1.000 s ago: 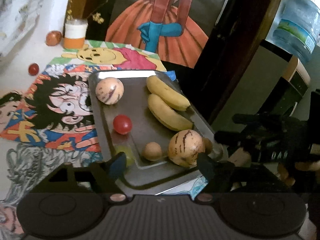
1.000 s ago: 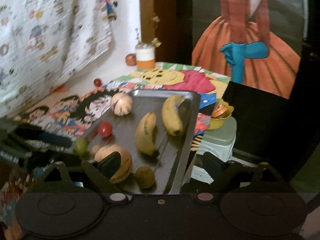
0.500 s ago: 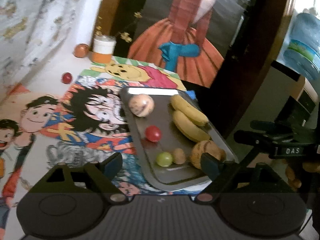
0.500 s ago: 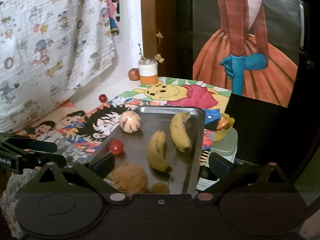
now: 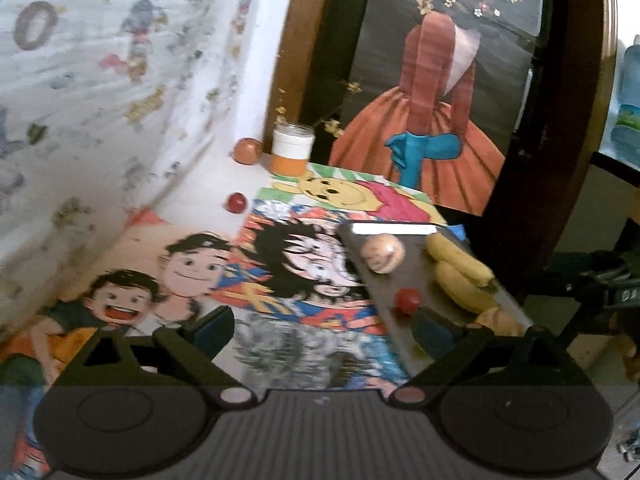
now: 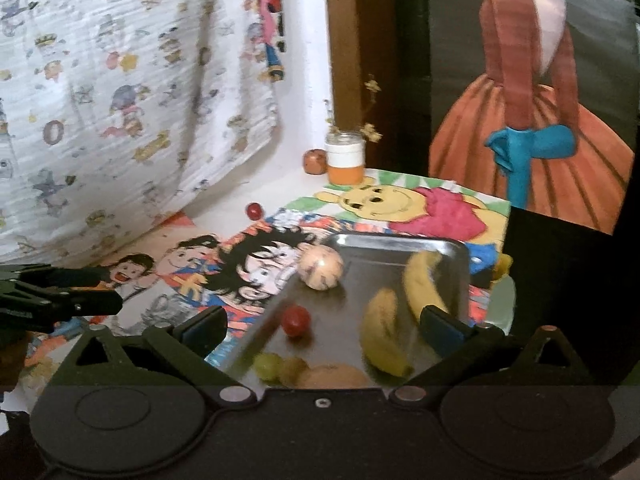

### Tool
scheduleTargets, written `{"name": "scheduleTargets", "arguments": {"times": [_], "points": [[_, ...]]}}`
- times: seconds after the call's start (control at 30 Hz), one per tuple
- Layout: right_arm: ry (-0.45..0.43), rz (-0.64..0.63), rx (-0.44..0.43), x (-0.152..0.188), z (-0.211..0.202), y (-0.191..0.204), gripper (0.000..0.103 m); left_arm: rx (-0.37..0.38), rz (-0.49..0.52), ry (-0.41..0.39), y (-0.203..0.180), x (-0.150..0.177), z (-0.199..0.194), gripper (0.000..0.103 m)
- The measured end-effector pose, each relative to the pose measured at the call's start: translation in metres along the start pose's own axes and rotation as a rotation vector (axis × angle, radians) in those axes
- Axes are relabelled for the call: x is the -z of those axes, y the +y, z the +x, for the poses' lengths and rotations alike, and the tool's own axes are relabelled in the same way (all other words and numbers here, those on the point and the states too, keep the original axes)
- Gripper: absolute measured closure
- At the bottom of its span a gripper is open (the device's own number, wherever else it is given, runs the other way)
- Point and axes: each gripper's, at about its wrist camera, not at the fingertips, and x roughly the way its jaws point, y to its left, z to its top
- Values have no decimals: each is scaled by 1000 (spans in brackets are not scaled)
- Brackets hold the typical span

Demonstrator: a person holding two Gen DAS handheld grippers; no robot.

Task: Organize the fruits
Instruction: 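Raise both tools and move them toward the red tomato and green grape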

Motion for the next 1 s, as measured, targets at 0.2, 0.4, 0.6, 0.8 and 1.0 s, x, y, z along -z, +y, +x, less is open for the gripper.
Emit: {"name": "scheduleTargets", "arguments": {"times": [0.2,0.4,0.6,0.8,1.0], "points": [[-29,-10,-31,-14,11,22,1,-48,36,-26,28,-8,-7,4],[-50,15,-56,-34,30,42,1,-63,43,-60,45,-23,-4,2],[-60,54,-107,-57,53,55,1,-56,79,-59,60,-30,7,2],[-60,78,-135,-74,76,68,1,-49,146,-65,75,-27,20,1],[-38,96,-154,-82,99,71,1,-22,173,-73,86,-24,38,1]]}}
